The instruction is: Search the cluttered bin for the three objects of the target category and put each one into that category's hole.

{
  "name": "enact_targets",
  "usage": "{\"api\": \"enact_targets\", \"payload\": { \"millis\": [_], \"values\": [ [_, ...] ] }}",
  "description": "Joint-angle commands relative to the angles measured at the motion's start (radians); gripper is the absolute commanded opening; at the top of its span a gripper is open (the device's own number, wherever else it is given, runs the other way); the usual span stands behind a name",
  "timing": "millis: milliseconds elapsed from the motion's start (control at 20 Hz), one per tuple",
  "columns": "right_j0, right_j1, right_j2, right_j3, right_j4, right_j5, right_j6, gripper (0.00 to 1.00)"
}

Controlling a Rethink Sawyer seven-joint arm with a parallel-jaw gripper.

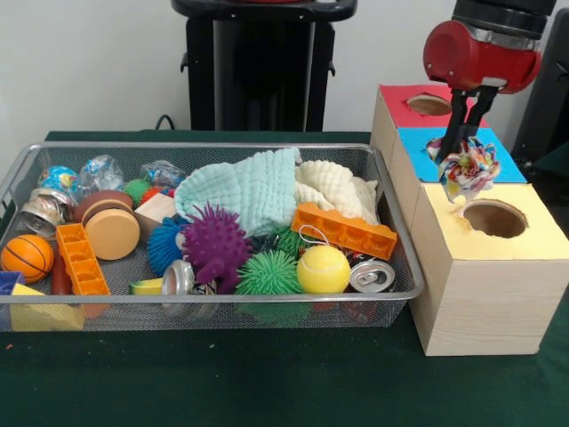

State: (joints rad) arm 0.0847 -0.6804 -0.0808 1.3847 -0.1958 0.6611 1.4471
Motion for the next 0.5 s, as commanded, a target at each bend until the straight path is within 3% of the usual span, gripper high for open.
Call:
{"api": "enact_targets", "payload": {
  "millis": [50, 500],
  "values": [
    [-0.046, 0.025, 0.077, 0.152, 0.027, 0.016, 0.106, 0.00],
    [-0.039, 0.026, 0.083, 0.184, 0.042, 0.000, 0.128, 0.00]
  ]
}}
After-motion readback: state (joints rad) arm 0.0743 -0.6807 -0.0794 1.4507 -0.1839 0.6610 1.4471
